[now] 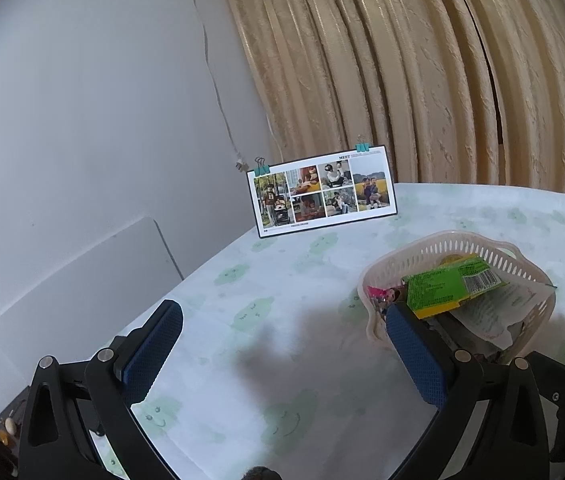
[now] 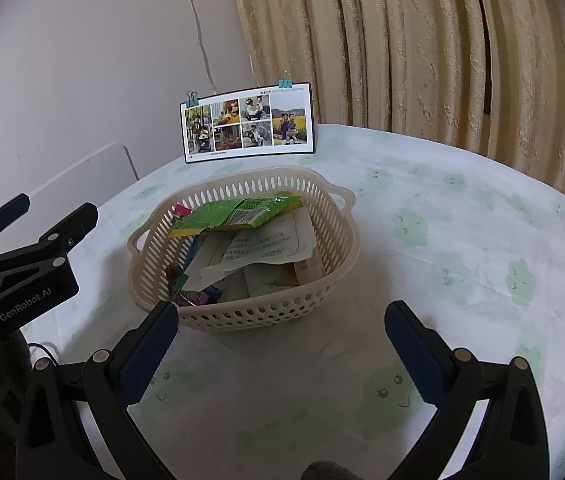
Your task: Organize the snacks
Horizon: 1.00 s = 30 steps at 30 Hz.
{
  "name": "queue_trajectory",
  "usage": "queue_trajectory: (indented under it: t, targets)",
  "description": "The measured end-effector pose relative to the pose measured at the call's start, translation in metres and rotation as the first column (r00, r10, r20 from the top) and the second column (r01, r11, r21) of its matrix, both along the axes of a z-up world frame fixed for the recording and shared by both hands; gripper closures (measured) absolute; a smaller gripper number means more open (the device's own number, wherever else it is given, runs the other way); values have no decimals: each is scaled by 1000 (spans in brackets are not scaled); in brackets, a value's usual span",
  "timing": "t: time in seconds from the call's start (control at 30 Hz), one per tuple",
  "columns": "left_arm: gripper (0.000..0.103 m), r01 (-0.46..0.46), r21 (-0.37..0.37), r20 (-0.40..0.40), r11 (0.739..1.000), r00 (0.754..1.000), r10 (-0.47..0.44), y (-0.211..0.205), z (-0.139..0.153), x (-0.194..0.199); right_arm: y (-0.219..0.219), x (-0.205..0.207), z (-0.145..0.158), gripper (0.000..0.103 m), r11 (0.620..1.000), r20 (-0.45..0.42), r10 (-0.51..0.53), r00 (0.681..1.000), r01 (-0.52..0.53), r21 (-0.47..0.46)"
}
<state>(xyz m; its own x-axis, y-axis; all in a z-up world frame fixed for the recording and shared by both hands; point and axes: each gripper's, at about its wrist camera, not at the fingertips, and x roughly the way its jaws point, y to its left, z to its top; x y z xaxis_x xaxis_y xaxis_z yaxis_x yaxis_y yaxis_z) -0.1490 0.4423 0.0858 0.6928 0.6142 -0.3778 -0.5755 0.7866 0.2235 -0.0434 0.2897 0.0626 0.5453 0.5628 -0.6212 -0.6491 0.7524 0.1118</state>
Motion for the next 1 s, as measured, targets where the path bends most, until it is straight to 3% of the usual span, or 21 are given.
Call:
queue_trajectory:
  t: [1.0]
  targets:
    - [2,18,-3,-21,1000,1000,-18,-3,-10,2,5,-6,-1,0,1000,7,19,1000,-19,-21]
